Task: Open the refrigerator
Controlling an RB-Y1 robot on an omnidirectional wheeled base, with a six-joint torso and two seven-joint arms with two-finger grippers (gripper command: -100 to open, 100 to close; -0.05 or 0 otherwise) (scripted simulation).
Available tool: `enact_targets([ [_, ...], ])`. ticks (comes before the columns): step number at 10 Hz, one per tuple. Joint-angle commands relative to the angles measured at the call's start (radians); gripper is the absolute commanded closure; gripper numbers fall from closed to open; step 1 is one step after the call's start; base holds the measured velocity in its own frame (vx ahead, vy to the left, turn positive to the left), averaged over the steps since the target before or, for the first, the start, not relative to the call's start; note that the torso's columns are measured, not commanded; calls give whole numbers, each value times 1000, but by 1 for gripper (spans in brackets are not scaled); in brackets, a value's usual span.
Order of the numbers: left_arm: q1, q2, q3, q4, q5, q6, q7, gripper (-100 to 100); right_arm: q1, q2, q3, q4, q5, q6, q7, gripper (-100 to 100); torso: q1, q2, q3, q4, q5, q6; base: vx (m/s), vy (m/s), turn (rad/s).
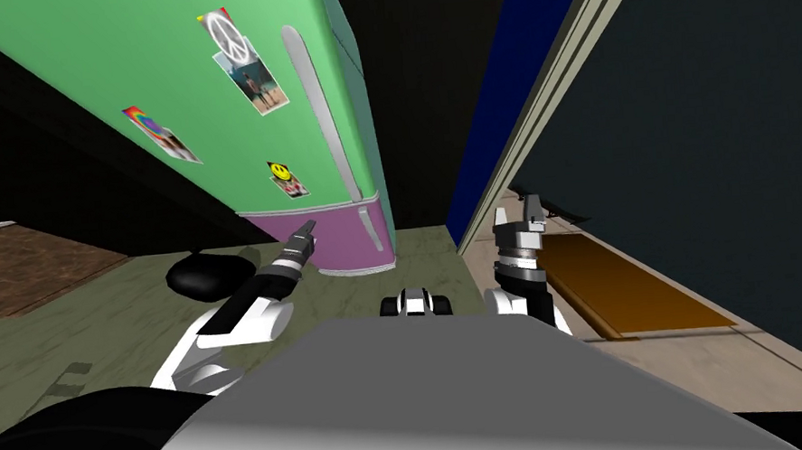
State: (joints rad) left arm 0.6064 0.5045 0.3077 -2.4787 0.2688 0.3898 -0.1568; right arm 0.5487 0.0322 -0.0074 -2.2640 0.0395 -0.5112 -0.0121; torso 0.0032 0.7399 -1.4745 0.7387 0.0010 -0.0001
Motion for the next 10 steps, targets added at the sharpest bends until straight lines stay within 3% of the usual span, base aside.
enact_targets([
  [1, -9, 3, 15, 15, -19, 15, -12, -100, 0, 0, 0, 0, 0, 0, 0, 0, 2, -1, -1, 0, 1, 0, 227, -104, -7],
  [10, -28, 17, 76, 62, -80, 72, -49, -100, 0, 0, 0, 0, 0, 0, 0, 0, -2, -2, -2, -1, -1, 0, 209, -145, -3],
])
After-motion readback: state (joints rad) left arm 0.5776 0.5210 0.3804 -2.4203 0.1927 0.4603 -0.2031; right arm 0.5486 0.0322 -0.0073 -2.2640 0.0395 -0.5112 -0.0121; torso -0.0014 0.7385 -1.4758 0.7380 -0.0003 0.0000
